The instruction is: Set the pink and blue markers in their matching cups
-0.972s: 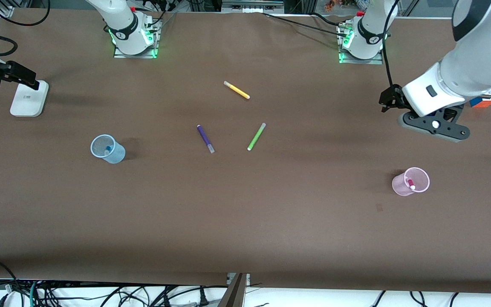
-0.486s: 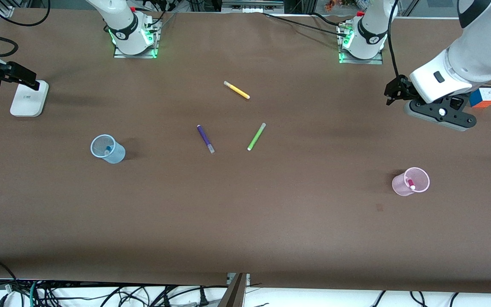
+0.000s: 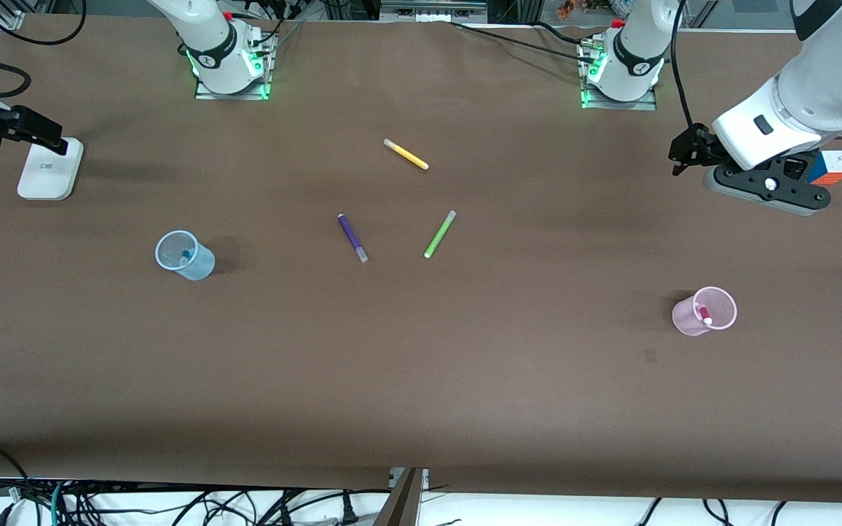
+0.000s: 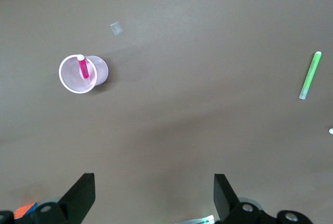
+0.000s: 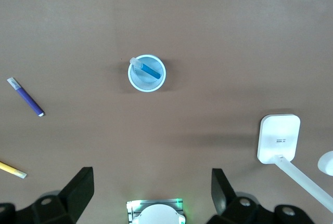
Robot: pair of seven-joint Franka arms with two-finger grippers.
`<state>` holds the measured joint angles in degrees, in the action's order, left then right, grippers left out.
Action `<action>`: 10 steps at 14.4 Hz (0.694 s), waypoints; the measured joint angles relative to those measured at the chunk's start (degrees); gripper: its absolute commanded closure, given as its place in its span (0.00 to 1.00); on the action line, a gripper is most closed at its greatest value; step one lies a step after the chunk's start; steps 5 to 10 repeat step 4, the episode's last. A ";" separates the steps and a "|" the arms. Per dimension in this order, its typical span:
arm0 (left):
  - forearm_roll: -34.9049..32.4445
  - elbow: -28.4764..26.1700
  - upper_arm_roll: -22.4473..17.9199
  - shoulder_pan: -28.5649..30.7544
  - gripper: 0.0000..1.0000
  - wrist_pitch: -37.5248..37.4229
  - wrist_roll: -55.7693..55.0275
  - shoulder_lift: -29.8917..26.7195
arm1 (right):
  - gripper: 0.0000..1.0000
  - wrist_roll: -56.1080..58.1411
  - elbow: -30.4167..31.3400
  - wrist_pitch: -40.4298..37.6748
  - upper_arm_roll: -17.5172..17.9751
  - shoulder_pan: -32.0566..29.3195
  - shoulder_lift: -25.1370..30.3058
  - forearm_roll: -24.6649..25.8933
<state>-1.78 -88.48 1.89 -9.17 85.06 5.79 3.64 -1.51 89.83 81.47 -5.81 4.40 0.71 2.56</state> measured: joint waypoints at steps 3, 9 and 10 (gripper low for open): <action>0.01 -0.13 1.23 1.29 0.00 0.10 0.04 0.05 | 0.00 0.00 0.00 0.00 0.00 0.00 0.00 0.00; 0.01 -0.18 1.32 1.35 0.00 0.11 0.04 0.08 | 0.00 0.00 0.00 0.00 0.00 0.00 0.00 0.00; 0.01 -0.18 1.32 1.35 0.00 0.11 0.04 0.08 | 0.00 0.00 0.00 0.00 0.00 0.00 0.00 0.00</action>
